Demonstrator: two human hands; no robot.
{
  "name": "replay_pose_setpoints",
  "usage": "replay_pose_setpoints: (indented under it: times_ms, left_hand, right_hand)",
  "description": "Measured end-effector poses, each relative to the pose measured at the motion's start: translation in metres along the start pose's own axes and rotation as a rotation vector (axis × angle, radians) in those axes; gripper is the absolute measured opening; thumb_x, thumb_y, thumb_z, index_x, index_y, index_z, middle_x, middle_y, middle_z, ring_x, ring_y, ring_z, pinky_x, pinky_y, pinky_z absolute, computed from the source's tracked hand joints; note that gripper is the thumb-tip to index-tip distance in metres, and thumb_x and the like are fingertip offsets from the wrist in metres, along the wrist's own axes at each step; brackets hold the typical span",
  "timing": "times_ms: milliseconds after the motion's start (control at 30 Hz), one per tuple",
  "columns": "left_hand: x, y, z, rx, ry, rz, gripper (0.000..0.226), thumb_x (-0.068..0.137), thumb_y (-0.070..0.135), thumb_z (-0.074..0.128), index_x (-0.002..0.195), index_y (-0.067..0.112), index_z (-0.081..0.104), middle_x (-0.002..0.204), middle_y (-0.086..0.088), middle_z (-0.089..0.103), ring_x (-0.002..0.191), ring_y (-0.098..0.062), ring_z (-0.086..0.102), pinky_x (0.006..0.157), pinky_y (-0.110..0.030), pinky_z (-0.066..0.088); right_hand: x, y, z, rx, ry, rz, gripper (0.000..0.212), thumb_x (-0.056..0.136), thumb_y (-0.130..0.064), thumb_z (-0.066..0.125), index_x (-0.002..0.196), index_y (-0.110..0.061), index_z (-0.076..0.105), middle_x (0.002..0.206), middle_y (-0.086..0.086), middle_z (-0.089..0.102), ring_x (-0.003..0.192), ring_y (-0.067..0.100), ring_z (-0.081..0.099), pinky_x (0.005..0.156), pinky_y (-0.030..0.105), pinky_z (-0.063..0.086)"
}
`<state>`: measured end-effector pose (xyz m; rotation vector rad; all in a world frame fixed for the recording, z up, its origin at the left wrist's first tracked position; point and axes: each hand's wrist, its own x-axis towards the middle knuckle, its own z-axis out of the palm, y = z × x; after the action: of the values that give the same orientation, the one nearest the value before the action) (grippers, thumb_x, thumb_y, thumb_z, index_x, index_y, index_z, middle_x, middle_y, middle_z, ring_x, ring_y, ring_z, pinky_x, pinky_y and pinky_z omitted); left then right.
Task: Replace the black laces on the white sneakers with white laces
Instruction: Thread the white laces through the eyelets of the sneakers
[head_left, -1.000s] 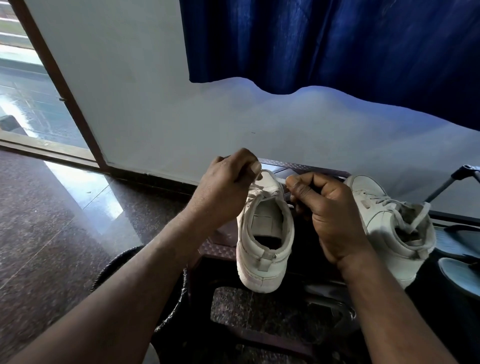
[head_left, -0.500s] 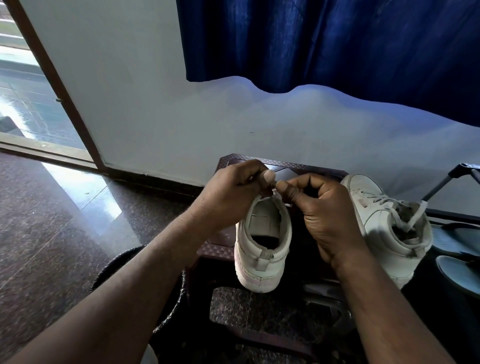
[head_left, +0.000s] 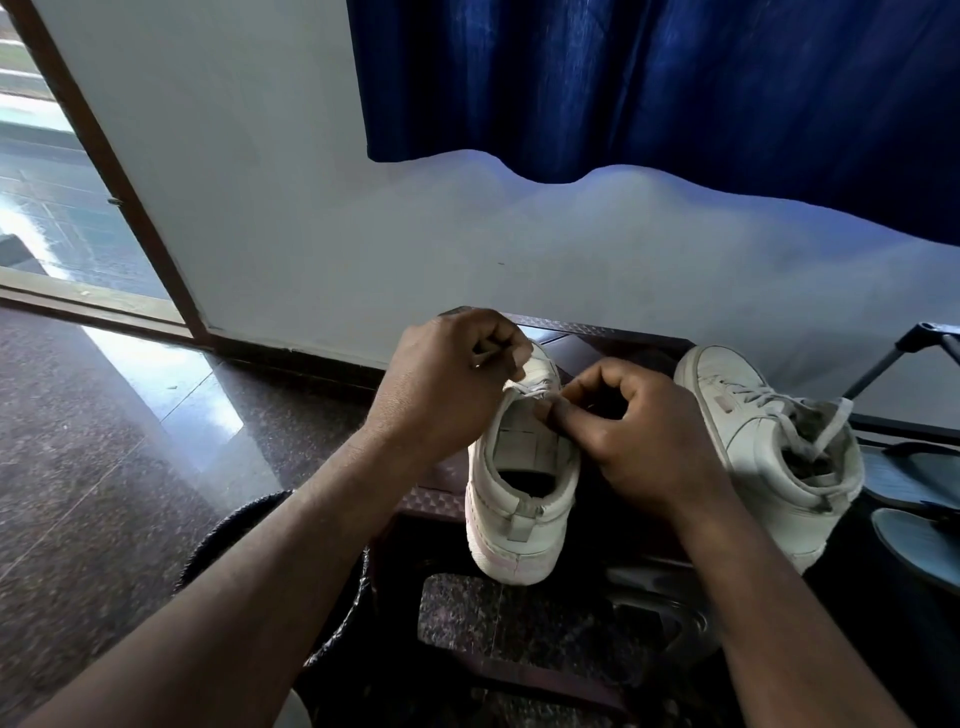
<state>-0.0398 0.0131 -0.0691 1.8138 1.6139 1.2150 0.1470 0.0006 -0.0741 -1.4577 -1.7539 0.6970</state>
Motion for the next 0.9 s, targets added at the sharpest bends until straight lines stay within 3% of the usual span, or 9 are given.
replay_pose_setpoints:
  times_ms: [67,167,233,367,500,600,700,833,900]
  left_hand:
    - [-0.002,0.004,0.001,0.048,-0.015,0.018,0.011,0.09,0.022,0.076,0.083,0.03,0.078,0.072,0.024,0.071,0.074,0.015,0.063,0.066,-0.001,0.038]
    - [-0.003,0.007,0.001,0.119,0.008,0.028,0.009,0.088,0.028,0.077,0.08,0.03,0.079,0.066,0.028,0.065,0.072,0.018,0.06,0.063,-0.001,0.036]
    - [-0.003,0.008,0.002,0.164,0.028,0.023,0.009,0.087,0.029,0.077,0.078,0.031,0.076,0.069,0.024,0.068,0.074,0.011,0.062,0.061,-0.005,0.037]
    - [-0.007,0.012,0.005,0.215,0.036,0.064,0.005,0.086,0.031,0.074,0.081,0.032,0.075,0.081,0.019,0.074,0.081,-0.001,0.067,0.073,-0.025,0.052]
    - [-0.007,0.011,0.002,0.259,0.015,0.076,0.006,0.087,0.028,0.072,0.087,0.03,0.078,0.086,0.015,0.077,0.083,-0.005,0.069,0.073,-0.027,0.052]
    - [-0.008,0.012,0.001,0.3,-0.004,0.082,0.011,0.085,0.027,0.071,0.091,0.034,0.078,0.085,0.013,0.077,0.079,-0.007,0.067,0.071,-0.027,0.051]
    - [-0.008,0.013,0.001,0.365,-0.018,0.117,0.018,0.083,0.027,0.066,0.096,0.036,0.076,0.085,0.012,0.076,0.074,-0.008,0.064,0.066,-0.026,0.047]
    - [-0.007,0.012,-0.001,0.329,-0.067,0.162,0.015,0.077,0.022,0.066,0.087,0.033,0.068,0.074,0.017,0.069,0.061,0.002,0.055,0.057,-0.015,0.035]
    - [-0.007,0.011,-0.001,0.3,-0.102,0.178,0.017,0.073,0.021,0.067,0.085,0.033,0.063,0.076,0.018,0.069,0.064,0.002,0.057,0.058,-0.017,0.039]
  right_hand:
    - [-0.001,0.001,0.004,0.012,0.083,0.017,0.019,0.079,-0.039,0.085,0.073,-0.025,0.074,0.071,-0.018,0.072,0.068,-0.001,0.065,0.06,0.013,0.045]
    - [-0.002,0.003,0.011,0.121,0.18,0.069,0.018,0.08,-0.032,0.085,0.068,-0.022,0.075,0.069,-0.015,0.073,0.068,0.004,0.067,0.069,0.028,0.051]
    - [-0.003,0.005,0.019,0.242,0.194,0.136,0.019,0.08,-0.032,0.085,0.067,-0.021,0.077,0.071,-0.01,0.075,0.072,0.012,0.071,0.075,0.038,0.057]
    - [-0.005,0.003,0.028,0.479,0.156,0.275,0.012,0.076,-0.033,0.084,0.075,-0.021,0.081,0.077,0.001,0.078,0.086,0.03,0.075,0.088,0.053,0.059]
    - [-0.004,-0.001,0.025,0.72,0.101,0.359,0.005,0.079,-0.011,0.083,0.076,-0.007,0.081,0.083,0.018,0.078,0.082,0.034,0.074,0.089,0.054,0.059]
    - [-0.003,0.0,0.022,0.858,0.021,0.422,0.006,0.077,-0.006,0.081,0.08,-0.001,0.08,0.089,0.024,0.077,0.085,0.038,0.075,0.088,0.052,0.058]
    - [-0.001,0.003,0.019,0.885,-0.012,0.439,0.014,0.075,-0.006,0.079,0.087,0.002,0.079,0.094,0.026,0.076,0.087,0.039,0.074,0.087,0.05,0.059]
    - [0.0,0.004,0.019,0.86,0.021,0.427,0.005,0.081,-0.001,0.075,0.08,-0.002,0.08,0.091,0.024,0.077,0.084,0.038,0.075,0.081,0.046,0.062]
    - [0.0,0.005,0.02,0.857,0.026,0.427,0.006,0.082,-0.001,0.075,0.083,-0.002,0.081,0.092,0.025,0.077,0.088,0.041,0.075,0.084,0.05,0.061]
